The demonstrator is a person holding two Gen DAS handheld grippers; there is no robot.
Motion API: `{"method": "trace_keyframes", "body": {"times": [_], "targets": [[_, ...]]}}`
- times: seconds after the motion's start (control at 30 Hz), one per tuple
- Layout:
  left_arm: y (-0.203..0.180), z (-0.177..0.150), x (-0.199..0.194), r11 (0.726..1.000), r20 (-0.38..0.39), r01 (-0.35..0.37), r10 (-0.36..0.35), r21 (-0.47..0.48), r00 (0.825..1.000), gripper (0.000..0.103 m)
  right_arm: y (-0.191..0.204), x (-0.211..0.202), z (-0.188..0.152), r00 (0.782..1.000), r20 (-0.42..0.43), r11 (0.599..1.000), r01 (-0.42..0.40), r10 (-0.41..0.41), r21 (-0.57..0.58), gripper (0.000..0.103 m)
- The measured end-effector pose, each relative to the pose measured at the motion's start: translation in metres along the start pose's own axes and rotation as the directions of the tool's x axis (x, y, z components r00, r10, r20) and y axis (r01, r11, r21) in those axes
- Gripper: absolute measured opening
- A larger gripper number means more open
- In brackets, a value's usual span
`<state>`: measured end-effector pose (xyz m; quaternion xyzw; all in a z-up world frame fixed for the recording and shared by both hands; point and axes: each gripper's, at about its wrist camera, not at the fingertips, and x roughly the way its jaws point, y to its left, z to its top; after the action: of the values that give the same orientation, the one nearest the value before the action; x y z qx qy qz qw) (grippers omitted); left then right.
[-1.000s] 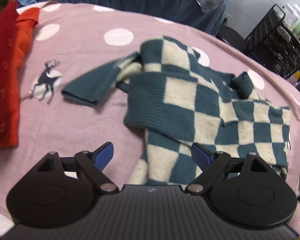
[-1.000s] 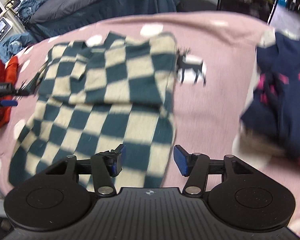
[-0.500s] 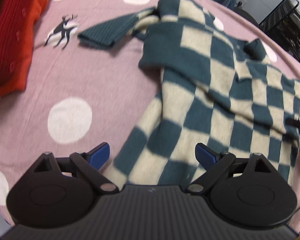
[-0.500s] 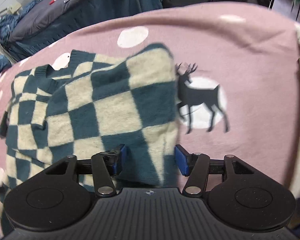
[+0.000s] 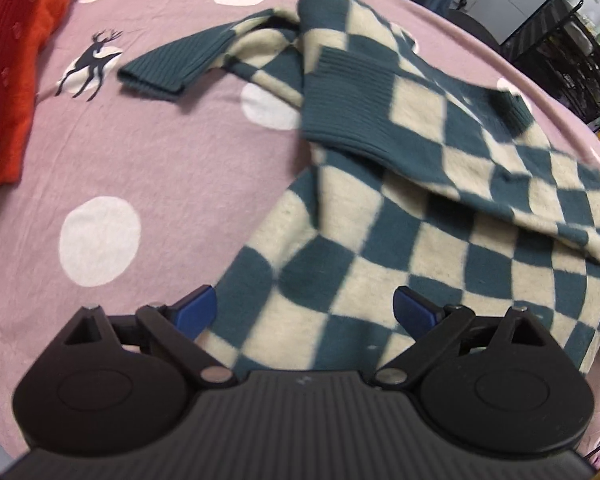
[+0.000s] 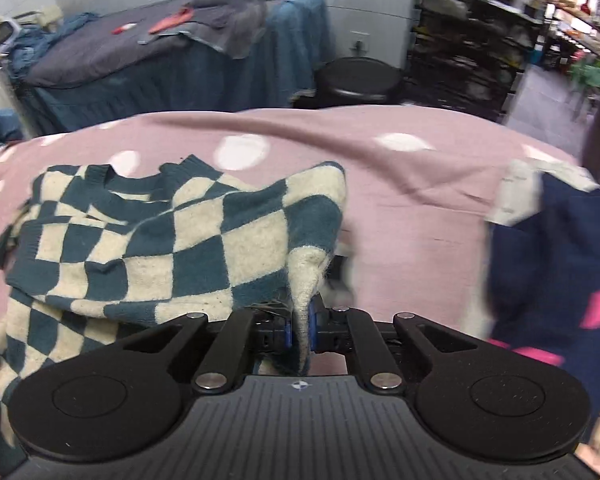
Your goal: Fold small clothes
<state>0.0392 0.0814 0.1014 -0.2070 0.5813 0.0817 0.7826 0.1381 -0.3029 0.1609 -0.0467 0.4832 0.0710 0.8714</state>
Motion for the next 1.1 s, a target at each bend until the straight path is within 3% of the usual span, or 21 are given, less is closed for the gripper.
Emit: {"method": "trace_keyframes", "body": {"times": [0.13,0.23,0.3,0.4,0.47,0.53,0.6,0.67,0.8,0.87,0.97,1.03,1.1], "targets": [[-0.004,0.003,0.0,1.0,0.005,0.004,-0.004,0.009,1.0,0.096,-0.025,0.0,-0.011,0.994,-0.028,0.993,0.111,-0.11,0.045,0.012],[-0.003,0.003,0.0,1.0,0.013,-0.009,0.009,0.017,1.0,0.097,-0.028,0.009,-0.017,0.993,-0.068,0.993,0.1,-0.095,0.071,0.013],[0.001,0.005,0.001,0.999,0.008,-0.03,0.03,0.011,1.0,0.098,-0.018,0.012,-0.018,0.993,-0.071,0.994,0.102,-0.099,0.03,0.017],[0.013,0.009,0.004,0.999,-0.016,-0.043,0.043,-0.025,0.999,0.102,-0.008,0.014,-0.018,0.987,-0.062,0.989,0.148,-0.148,-0.002,0.042],[0.02,0.009,0.003,0.998,-0.007,-0.056,0.056,-0.039,0.998,0.102,-0.004,0.011,-0.018,0.985,-0.046,0.986,0.165,-0.164,0.0,0.072],[0.026,0.01,0.001,0.996,0.013,-0.077,0.078,-0.04,0.997,0.102,-0.003,0.005,-0.018,0.985,-0.029,0.985,0.17,-0.169,0.027,0.082],[0.03,0.012,0.001,0.995,0.026,-0.096,0.097,-0.035,0.995,0.103,0.001,-0.006,-0.02,0.982,0.011,0.981,0.188,-0.188,0.053,0.086],[0.035,0.017,0.003,0.992,0.022,-0.117,0.118,-0.034,0.993,0.103,0.004,-0.019,-0.023,0.977,0.054,0.976,0.204,-0.208,0.075,0.101],[0.045,0.036,0.007,0.982,0.089,-0.189,0.189,-0.009,0.978,0.103,0.013,-0.03,-0.029,0.985,0.075,0.986,0.146,-0.152,0.086,0.101],[0.048,0.051,0.011,0.965,0.144,-0.261,0.255,0.027,0.956,0.103,0.019,-0.028,-0.033,0.992,0.049,0.991,0.11,-0.114,0.071,0.101],[0.054,0.082,0.025,0.93,0.152,-0.359,0.345,0.076,0.926,0.103,0.028,-0.027,-0.041,0.996,0.02,0.994,0.09,-0.091,0.067,0.101],[0.054,0.1,0.028,0.918,0.185,-0.383,0.361,0.1,0.914,0.102,0.032,-0.027,-0.044,0.997,0.004,0.994,0.076,-0.077,0.076,0.101],[0.046,0.11,0.031,0.912,0.232,-0.374,0.333,0.167,0.914,0.098,0.035,-0.027,-0.046,0.997,-0.008,0.994,0.072,-0.071,0.081,0.101]]}}
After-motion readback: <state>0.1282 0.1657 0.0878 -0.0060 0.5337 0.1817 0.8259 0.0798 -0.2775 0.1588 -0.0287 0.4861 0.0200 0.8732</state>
